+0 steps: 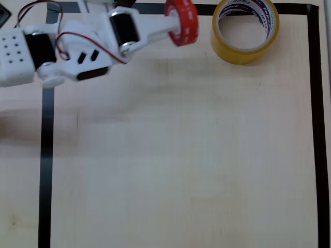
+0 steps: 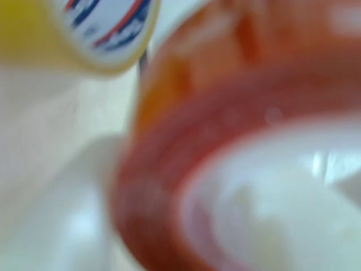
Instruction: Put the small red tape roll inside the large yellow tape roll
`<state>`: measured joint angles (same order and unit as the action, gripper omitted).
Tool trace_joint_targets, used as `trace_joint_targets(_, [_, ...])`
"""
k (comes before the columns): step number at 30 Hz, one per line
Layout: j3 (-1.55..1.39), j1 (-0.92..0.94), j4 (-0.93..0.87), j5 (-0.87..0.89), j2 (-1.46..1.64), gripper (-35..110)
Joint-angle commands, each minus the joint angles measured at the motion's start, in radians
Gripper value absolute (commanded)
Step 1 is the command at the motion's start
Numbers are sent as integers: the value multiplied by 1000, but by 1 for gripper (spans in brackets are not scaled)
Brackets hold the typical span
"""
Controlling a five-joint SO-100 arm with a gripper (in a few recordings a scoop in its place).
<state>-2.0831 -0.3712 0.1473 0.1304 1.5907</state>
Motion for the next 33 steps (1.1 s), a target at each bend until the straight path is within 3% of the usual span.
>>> trace_joint_targets(1, [209,-21,57,20,-29,0])
trace_joint_targets(33, [723,-2,129,11,-528,0])
